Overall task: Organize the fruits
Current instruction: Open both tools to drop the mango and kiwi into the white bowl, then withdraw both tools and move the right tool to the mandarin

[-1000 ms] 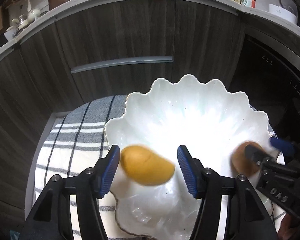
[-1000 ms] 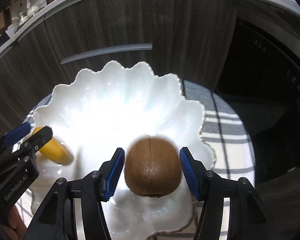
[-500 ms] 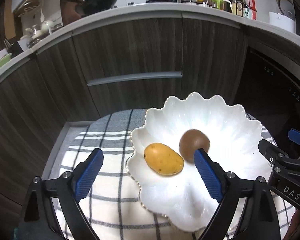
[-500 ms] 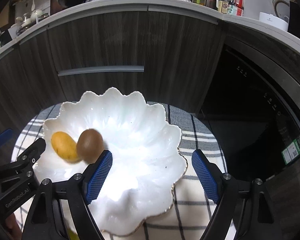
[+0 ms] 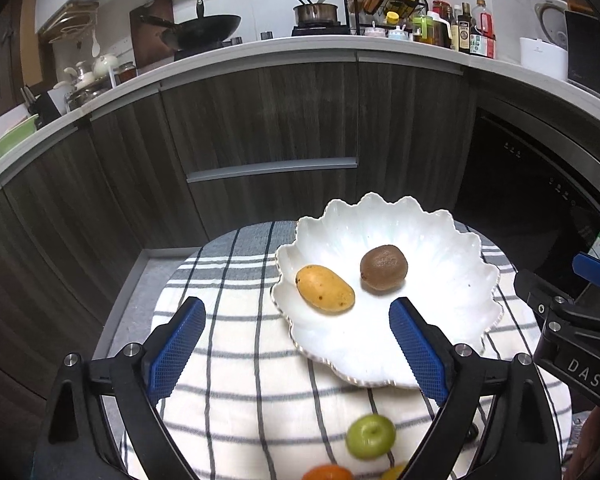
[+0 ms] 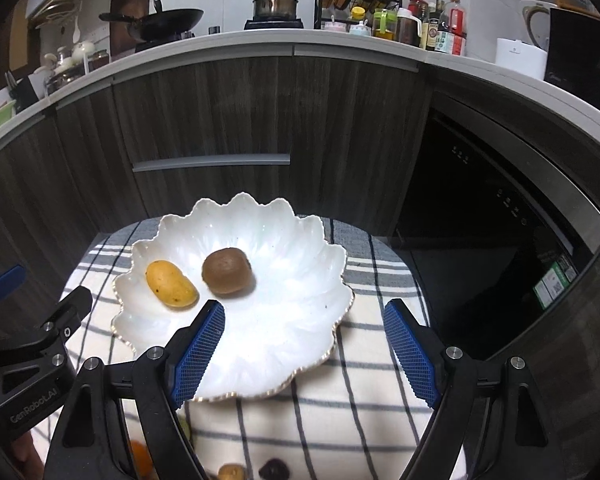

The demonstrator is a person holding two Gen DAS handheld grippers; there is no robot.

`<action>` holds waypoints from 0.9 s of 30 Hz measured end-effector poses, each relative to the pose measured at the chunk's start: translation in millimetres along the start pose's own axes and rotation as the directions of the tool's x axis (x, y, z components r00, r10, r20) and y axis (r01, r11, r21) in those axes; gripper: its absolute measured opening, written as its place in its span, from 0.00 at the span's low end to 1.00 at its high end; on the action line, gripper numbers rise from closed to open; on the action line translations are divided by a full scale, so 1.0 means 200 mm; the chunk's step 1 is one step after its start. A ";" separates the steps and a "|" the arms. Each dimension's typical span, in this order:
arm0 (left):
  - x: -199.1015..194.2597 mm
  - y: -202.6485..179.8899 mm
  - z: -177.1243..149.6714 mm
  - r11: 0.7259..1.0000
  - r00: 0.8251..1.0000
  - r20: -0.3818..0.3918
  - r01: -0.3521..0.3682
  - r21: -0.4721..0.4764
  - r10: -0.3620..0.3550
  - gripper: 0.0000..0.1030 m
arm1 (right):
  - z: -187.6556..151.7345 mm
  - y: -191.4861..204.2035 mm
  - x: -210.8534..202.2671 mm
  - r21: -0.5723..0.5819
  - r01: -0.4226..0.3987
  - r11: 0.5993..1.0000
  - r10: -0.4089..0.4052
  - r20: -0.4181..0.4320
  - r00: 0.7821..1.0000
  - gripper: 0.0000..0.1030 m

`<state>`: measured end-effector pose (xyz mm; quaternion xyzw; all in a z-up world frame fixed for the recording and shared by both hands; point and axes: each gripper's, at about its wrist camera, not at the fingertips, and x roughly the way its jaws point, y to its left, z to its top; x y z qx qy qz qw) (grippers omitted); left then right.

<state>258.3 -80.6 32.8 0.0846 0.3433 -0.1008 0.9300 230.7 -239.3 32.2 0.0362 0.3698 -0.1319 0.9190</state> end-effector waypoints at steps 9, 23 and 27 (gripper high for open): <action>-0.15 0.02 -0.11 1.000 1.000 -0.014 -0.007 0.004 0.007 0.91 | -0.11 -0.01 -0.16 0.010 -0.010 1.000 0.010 -0.001 1.000 0.80; -0.21 0.02 -0.29 1.000 0.998 -0.057 0.000 0.000 0.000 0.91 | -0.28 0.00 -0.26 0.020 -0.024 1.000 0.025 -0.016 1.000 0.80; -0.21 0.02 -0.35 1.000 0.997 -0.072 0.001 0.003 -0.001 0.91 | -0.34 0.00 -0.26 0.016 -0.026 1.000 0.027 -0.033 0.999 0.80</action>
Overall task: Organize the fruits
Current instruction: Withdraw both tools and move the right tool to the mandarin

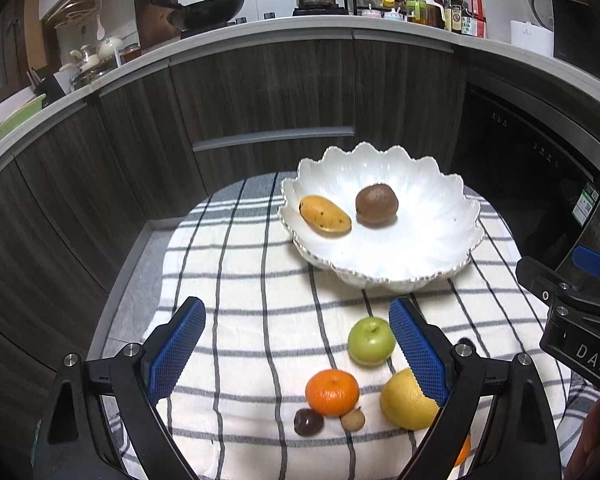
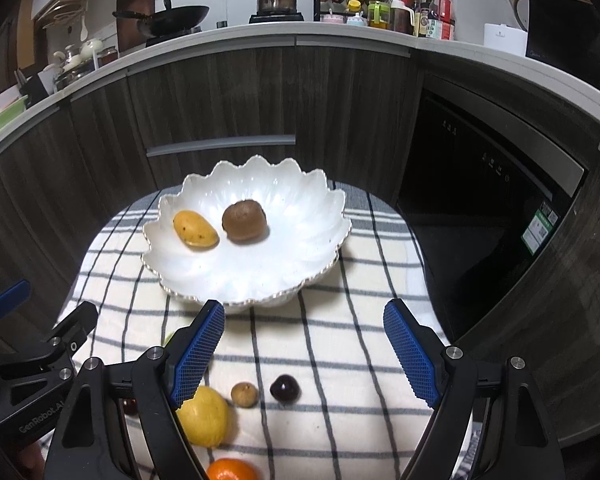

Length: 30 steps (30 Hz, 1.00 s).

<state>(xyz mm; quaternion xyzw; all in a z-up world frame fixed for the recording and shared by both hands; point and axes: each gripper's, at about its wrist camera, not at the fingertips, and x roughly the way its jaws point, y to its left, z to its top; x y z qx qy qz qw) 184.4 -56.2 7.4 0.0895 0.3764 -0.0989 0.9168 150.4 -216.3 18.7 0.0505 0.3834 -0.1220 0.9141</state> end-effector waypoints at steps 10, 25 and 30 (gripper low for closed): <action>0.00 0.00 -0.11 1.000 1.000 -0.021 0.002 0.009 -0.002 0.91 | -0.11 0.01 0.01 -0.022 0.000 1.000 -0.001 -0.029 1.000 0.80; -0.06 0.07 -0.30 1.000 0.999 -0.044 -0.007 0.008 0.008 0.91 | -0.29 0.09 -0.01 -0.062 -0.031 0.998 0.025 -0.095 0.995 0.80; -0.03 0.10 -0.39 1.000 0.996 -0.084 -0.014 0.001 0.014 0.91 | -0.36 0.14 0.00 -0.085 -0.039 0.996 0.028 -0.120 0.992 0.80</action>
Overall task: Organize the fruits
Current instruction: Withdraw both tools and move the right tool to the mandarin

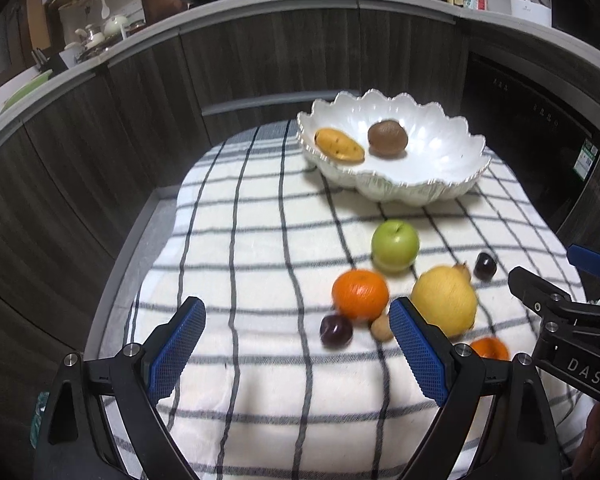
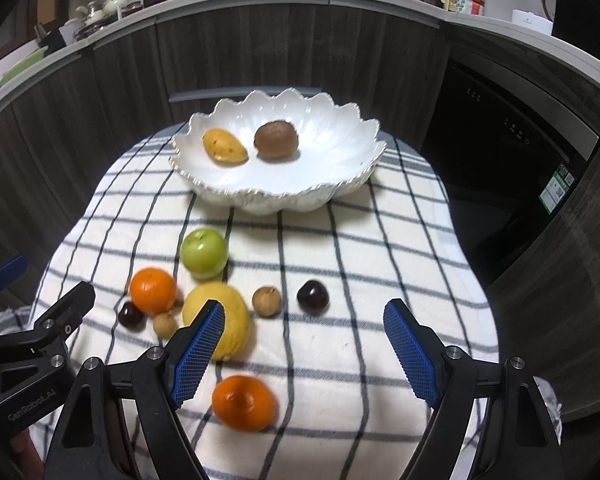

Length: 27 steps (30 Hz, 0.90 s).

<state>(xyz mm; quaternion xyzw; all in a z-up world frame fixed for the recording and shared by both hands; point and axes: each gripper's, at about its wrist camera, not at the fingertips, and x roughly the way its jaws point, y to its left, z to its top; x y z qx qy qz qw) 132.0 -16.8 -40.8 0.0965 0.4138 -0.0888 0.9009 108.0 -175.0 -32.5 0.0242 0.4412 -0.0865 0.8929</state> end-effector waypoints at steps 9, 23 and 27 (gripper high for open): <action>0.06 0.06 -0.13 1.000 0.999 -0.050 -0.010 -0.021 0.009 0.91 | -0.13 0.10 0.06 -0.046 -0.027 0.999 0.024 -0.050 0.998 0.80; 0.13 0.05 -0.18 0.999 0.995 -0.096 0.007 -0.038 -0.010 0.91 | -0.23 0.12 0.15 -0.044 -0.062 0.997 0.056 -0.126 0.990 0.77; 0.14 0.06 -0.19 0.999 0.994 -0.108 0.007 -0.043 -0.012 0.91 | -0.25 0.13 0.18 -0.044 -0.071 0.997 0.064 -0.153 0.986 0.69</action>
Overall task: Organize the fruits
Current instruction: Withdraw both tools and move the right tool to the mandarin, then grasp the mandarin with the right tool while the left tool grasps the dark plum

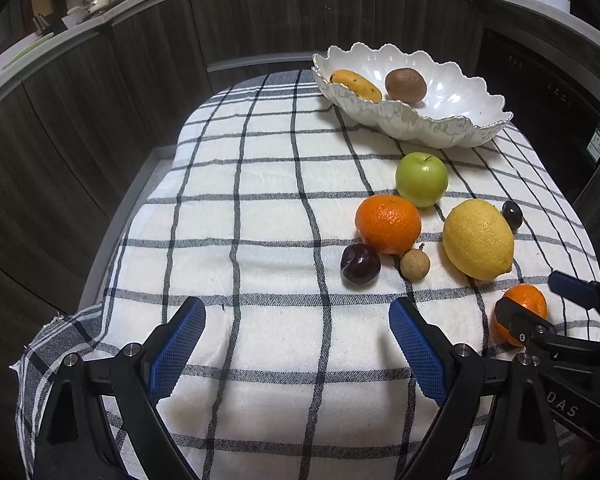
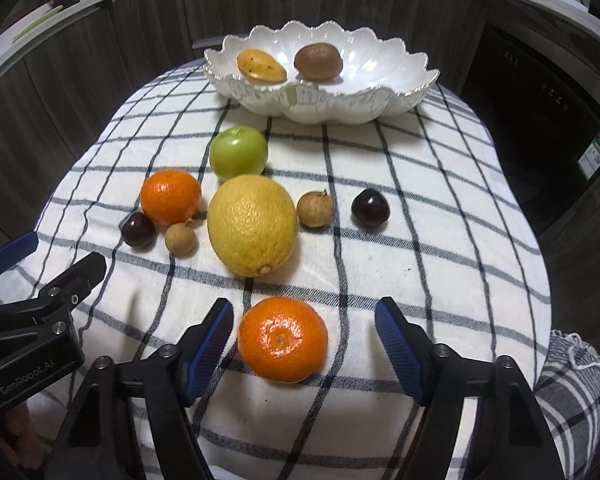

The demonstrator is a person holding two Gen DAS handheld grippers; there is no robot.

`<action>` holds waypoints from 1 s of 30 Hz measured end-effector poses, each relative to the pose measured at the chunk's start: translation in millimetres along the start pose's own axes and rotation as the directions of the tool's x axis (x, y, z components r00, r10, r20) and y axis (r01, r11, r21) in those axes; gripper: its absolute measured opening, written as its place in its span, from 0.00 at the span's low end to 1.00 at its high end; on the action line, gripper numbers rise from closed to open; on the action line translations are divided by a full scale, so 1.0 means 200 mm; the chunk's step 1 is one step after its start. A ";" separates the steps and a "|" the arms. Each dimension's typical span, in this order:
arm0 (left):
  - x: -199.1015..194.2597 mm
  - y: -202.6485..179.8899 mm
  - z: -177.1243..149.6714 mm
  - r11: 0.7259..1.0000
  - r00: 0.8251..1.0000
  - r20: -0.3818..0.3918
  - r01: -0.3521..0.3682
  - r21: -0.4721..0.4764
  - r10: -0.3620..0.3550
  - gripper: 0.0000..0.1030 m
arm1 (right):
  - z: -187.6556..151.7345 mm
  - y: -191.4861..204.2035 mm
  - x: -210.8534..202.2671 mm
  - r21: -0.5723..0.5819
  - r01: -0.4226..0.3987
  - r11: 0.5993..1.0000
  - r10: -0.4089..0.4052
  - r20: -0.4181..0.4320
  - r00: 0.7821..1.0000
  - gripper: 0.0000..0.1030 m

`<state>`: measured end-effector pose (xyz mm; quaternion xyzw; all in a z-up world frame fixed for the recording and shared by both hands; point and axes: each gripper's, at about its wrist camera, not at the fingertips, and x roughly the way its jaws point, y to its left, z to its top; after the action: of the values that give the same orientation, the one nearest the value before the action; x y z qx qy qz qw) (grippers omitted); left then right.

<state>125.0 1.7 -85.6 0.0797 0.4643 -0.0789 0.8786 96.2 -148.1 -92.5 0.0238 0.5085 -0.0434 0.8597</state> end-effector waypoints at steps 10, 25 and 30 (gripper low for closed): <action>0.02 -0.01 -0.01 1.000 1.000 -0.012 0.002 0.004 -0.001 0.91 | -0.02 0.02 0.04 -0.012 -0.035 0.999 0.034 -0.031 0.999 0.46; 0.05 -0.07 0.07 0.999 1.000 -0.004 0.031 0.013 -0.031 0.80 | 0.06 -0.04 -0.04 0.033 -0.016 0.999 0.015 0.055 0.998 0.45; 0.13 -0.11 0.09 0.998 0.999 -0.025 0.036 0.046 -0.035 0.68 | 0.09 -0.08 -0.04 0.049 -0.005 0.999 0.001 0.069 0.998 0.45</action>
<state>149.6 -25.0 -97.5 0.0931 0.4743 -0.1042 0.8692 106.7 -164.3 -75.8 0.0442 0.4774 -0.0553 0.8759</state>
